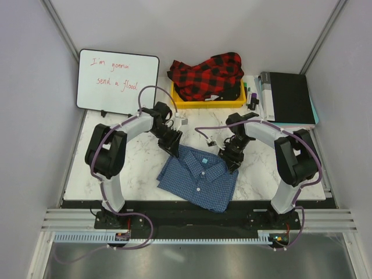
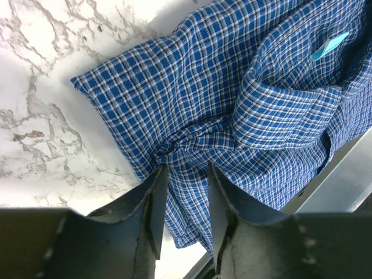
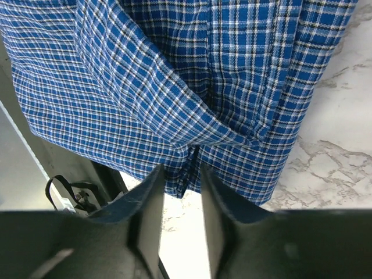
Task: Fold and stack the long sleeve shirts
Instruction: Fold the shirt
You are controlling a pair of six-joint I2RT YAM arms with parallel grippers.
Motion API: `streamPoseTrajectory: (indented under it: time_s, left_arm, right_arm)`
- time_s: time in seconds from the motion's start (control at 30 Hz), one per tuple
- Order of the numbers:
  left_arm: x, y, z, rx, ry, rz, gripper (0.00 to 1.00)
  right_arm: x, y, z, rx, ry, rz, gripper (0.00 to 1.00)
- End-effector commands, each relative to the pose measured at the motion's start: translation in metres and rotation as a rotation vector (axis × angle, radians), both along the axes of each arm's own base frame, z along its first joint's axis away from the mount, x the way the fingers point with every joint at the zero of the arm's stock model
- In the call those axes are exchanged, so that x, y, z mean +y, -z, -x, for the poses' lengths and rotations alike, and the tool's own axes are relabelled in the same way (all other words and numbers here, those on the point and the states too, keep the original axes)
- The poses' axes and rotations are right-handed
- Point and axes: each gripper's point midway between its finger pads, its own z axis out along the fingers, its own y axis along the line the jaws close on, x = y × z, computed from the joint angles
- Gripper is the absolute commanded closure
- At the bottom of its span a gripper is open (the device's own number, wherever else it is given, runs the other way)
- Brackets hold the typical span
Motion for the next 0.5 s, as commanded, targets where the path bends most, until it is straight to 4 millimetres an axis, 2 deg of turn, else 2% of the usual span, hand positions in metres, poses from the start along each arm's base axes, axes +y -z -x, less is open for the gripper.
streamPoseTrajectory:
  time_s: [0.0,0.03,0.07,0.17,0.37,0.43,0.47]
  left_arm:
    - [-0.008,-0.010,-0.011,-0.055,0.044,0.033,0.64]
    - [-0.008,-0.011,-0.011,-0.059,0.044,0.032,0.64]
    - [-0.007,-0.011,-0.012,-0.060,0.039,0.026,0.64]
    - [-0.003,-0.010,-0.015,-0.071,0.023,0.000,0.56]
    - [0.000,-0.007,-0.026,-0.092,0.001,-0.036,0.50]
    - [-0.005,-0.008,-0.023,-0.081,0.016,-0.009,0.55]
    - [-0.006,-0.007,-0.022,-0.074,0.020,-0.004,0.62]
  right_arm:
    - [0.008,-0.003,-0.002,-0.018,-0.031,-0.038,0.68]
    - [0.007,-0.003,-0.003,-0.021,-0.034,-0.035,0.73]
    - [0.006,-0.002,-0.004,-0.026,-0.034,-0.027,0.83]
    - [0.005,-0.004,-0.004,-0.033,-0.030,-0.022,1.00]
    - [0.001,-0.005,-0.001,-0.040,-0.031,-0.014,1.00]
    - [-0.001,-0.004,0.001,-0.038,-0.031,-0.008,1.00]
    - [-0.001,-0.004,0.001,-0.040,-0.032,-0.007,1.00]
